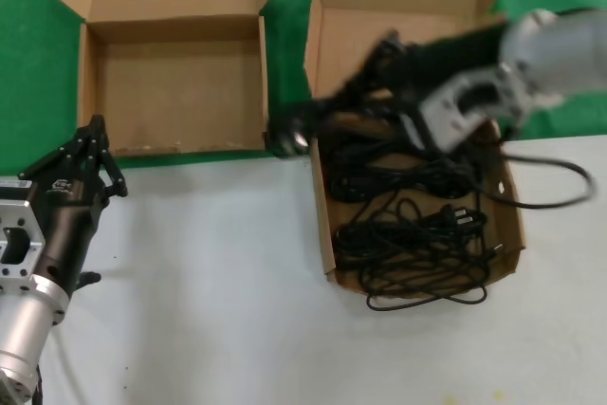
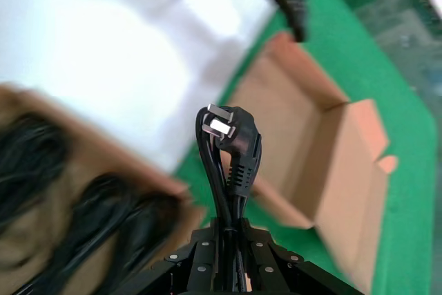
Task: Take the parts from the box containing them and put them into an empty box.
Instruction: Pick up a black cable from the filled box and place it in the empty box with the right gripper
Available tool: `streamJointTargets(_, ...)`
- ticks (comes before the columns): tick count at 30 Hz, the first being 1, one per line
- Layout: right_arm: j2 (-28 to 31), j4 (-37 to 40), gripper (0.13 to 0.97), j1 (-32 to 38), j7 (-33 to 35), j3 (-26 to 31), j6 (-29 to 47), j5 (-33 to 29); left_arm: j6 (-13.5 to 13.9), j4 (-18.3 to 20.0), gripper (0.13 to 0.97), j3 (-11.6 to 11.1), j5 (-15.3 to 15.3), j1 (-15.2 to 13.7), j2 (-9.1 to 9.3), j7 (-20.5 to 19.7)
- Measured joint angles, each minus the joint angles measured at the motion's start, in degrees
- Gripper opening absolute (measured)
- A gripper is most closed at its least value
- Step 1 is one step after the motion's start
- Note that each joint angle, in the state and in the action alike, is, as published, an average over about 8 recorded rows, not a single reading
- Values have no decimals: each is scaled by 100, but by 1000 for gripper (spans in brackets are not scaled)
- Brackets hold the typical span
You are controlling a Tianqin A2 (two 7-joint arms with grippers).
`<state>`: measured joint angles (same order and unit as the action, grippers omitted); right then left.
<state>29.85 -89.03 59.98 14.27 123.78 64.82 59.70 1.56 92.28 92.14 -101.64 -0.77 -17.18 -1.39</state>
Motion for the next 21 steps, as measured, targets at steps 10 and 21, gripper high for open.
streamJointTargets(10,-1613,2015,201,838,145,262,-946,17,0,0,145,0,0,0,0,0)
streamJointTargets(21,-2782,4130,201,1421,1211,452,-2195,570,0,0,145,0,0,0,0,0)
